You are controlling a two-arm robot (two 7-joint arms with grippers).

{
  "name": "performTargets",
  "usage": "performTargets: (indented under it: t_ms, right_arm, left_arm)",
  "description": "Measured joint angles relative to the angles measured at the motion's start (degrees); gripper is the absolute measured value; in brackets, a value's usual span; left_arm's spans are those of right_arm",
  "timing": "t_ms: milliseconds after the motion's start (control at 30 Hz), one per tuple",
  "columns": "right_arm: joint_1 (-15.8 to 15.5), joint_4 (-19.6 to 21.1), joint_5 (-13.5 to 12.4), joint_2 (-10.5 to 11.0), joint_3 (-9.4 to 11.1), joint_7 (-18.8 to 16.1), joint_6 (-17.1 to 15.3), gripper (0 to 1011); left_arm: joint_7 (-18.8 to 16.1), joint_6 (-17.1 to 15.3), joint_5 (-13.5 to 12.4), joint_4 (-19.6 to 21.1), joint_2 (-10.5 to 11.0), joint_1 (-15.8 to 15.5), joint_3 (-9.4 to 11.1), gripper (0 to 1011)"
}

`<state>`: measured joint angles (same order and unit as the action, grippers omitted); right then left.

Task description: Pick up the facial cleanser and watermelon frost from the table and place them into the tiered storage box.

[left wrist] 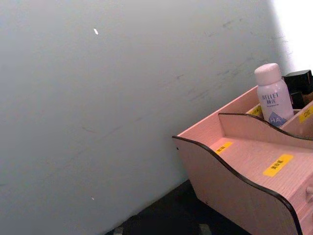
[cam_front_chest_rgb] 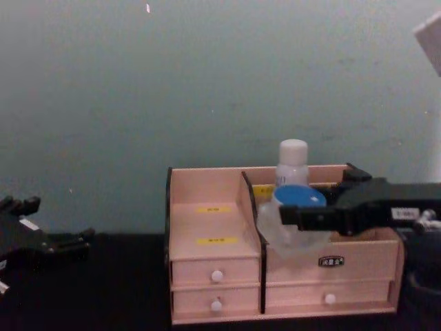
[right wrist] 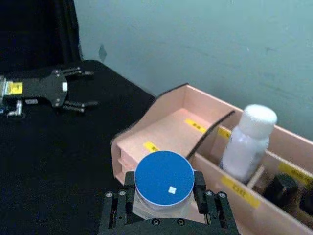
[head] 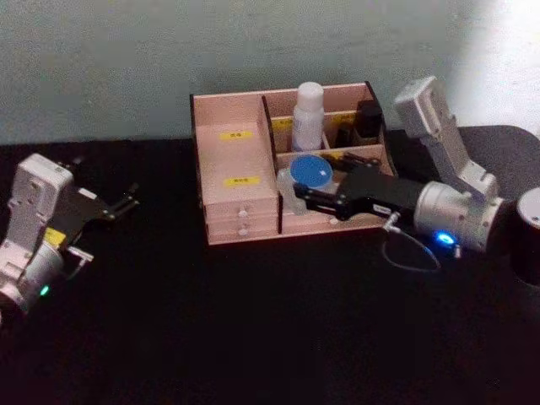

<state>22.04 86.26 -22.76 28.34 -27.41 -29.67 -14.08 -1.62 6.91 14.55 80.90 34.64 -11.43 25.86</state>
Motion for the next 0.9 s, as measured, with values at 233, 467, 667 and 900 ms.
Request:
performTargets:
  t_ms: [233,467,667,900]
  right_arm:
    - [2.60,-1.73,0.17,-1.77,-1.35,0.20,-0.47,713]
    - [5.61,-4.31,0.71,-4.01,-3.28,-0.11,-0.38,715]
    - [7.61,-6.49,1.36,-5.65,-4.69,-0.38,-0.06,715]
    - [9.45,-9.13,2.17,-7.57,-5.84,-0.47,0.56,713]
  left_arm:
    - [0.00,0.00,0.00,0.00,0.00,0.00,0.00,1001]
    - [0.00,0.00,0.00,0.00,0.00,0.00,0.00,1001]
    - [0.00,0.00,0.00,0.00,0.00,0.00,0.00,1001]
    - [0.00,0.00,0.00,0.00,0.00,0.00,0.00,1001]
